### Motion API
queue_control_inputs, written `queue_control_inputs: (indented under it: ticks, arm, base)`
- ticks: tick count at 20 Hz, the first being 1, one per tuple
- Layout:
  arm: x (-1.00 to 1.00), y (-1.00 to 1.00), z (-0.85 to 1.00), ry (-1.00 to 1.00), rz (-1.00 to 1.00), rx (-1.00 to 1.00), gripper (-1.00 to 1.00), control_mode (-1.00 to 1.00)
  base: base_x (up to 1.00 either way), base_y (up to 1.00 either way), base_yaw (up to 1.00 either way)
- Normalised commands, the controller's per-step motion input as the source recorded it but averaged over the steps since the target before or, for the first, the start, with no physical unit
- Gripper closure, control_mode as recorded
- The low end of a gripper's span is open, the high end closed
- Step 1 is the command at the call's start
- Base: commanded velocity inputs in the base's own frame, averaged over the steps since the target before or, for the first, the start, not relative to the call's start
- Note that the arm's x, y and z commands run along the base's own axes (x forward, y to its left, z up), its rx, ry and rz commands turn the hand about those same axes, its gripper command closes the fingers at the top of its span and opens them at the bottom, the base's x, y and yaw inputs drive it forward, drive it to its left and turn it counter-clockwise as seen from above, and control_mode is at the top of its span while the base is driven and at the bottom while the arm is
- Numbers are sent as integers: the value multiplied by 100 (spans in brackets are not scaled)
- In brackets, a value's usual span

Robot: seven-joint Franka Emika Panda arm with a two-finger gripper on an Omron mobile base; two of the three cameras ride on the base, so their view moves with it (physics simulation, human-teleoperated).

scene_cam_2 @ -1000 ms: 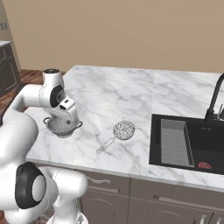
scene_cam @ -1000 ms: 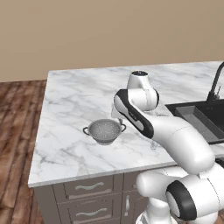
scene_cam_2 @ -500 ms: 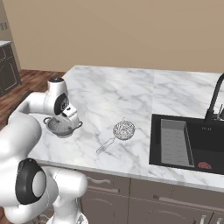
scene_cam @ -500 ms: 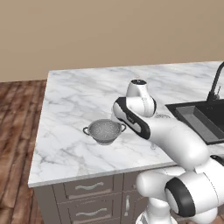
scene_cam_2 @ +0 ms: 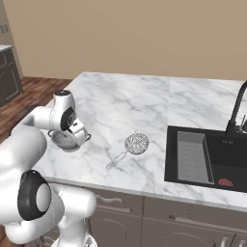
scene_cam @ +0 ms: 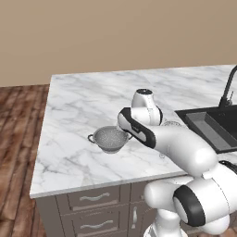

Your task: Pick the strainer and colander and place them in the sink. Then turn on the water.

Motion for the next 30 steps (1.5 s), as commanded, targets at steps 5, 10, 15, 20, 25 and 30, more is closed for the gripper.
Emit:
queue_control_inputs:
  ticks: [5,10,15,20,25,30]
  arm:
    - [8,5,-17,0,-8,0,-100,-100]
    - [14,4,-13,0,-7,1,-100,-100]
    - [21,11,-12,0,-8,0,-100,-100]
    - [19,7,-11,0,-7,0,-100,-100]
    - [20,0,-9,0,-2,0,-100,-100]
    - [20,0,-9,0,0,0,-100,-100]
  base:
    - [0,0,0]
    - [0,0,0]
    - [0,0,0]
    - [0,0,0]
    - [0,0,0]
    - [0,0,0]
